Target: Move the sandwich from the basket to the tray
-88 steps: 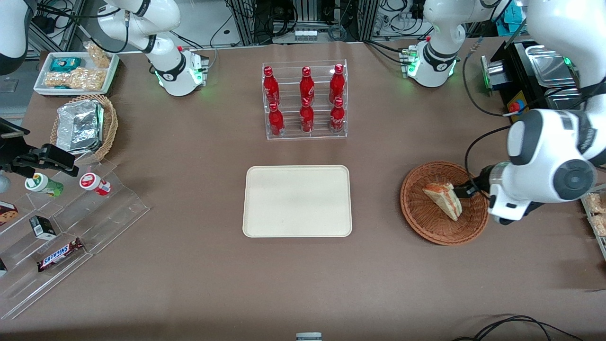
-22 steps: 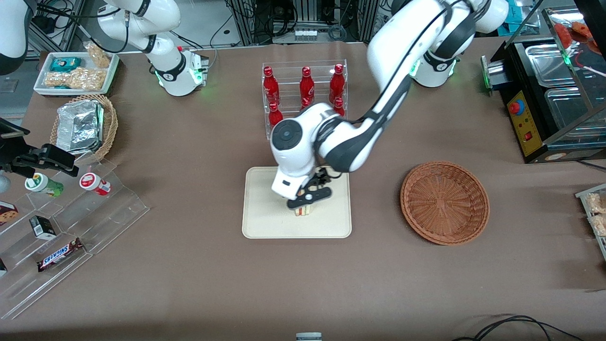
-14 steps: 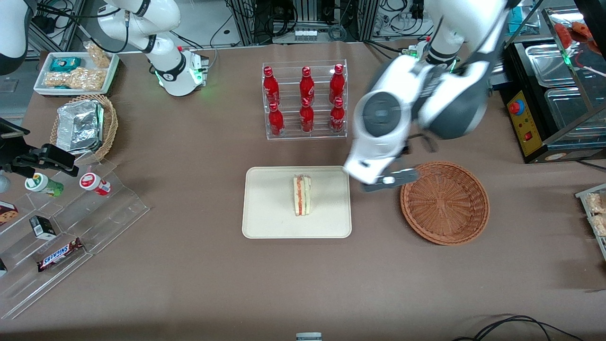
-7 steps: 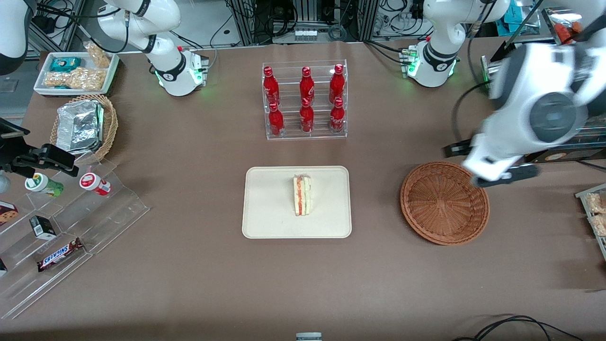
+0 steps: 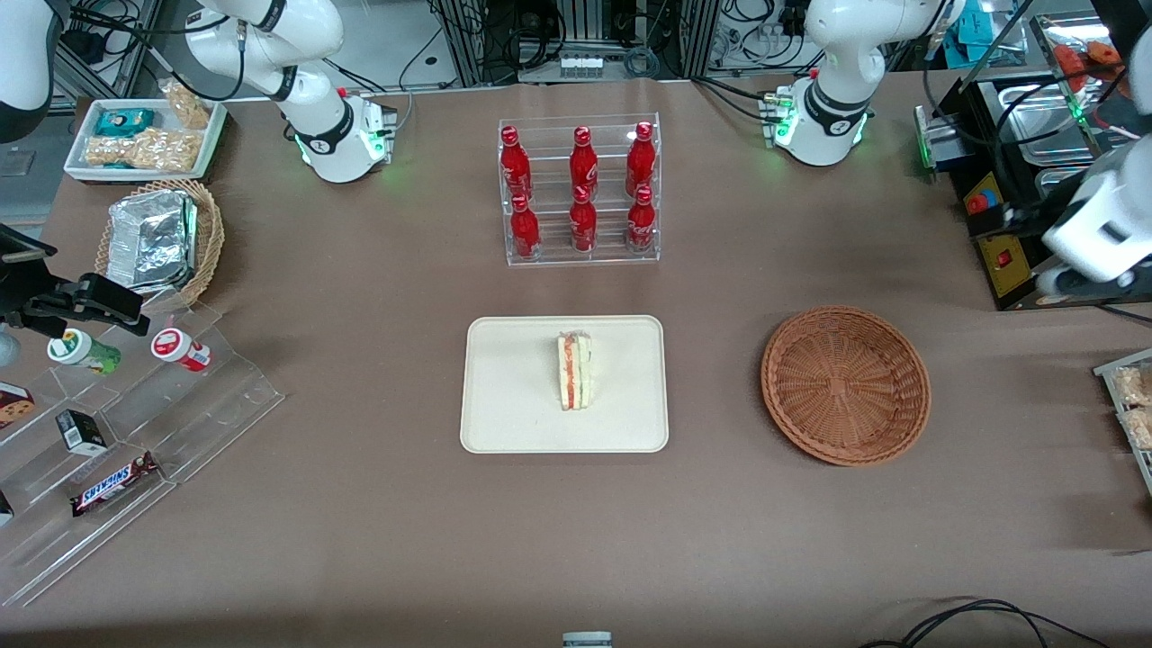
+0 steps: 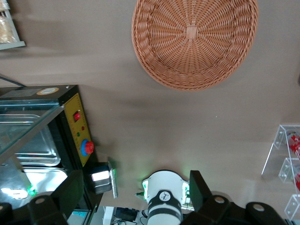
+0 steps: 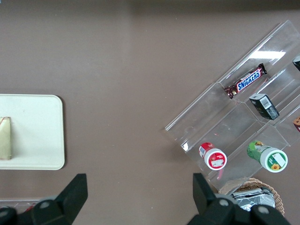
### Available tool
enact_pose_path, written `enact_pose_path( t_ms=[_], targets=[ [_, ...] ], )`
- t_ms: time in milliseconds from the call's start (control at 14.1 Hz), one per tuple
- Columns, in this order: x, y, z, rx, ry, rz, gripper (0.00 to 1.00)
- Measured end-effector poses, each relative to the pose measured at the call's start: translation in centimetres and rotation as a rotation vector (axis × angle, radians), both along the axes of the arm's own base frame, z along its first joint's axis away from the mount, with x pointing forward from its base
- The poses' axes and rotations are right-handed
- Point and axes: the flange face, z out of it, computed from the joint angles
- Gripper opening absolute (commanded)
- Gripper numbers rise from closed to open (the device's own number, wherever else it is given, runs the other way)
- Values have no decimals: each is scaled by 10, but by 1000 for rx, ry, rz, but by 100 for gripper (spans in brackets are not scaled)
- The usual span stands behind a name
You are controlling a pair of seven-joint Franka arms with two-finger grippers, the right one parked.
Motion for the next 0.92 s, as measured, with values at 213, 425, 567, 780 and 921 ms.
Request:
enact_pose_path(
  t_ms=[213,425,567,780,921],
  targets=[
    [0,0,7,-54,-20,5,100],
    [1,-9,17,-92,-55,-3,100],
    [-4,-11,27,-59,-80,7,100],
    [-3,-28,41,-11,-164,75,100],
    [-3,-32,45,-10,-185,98,100]
  ],
)
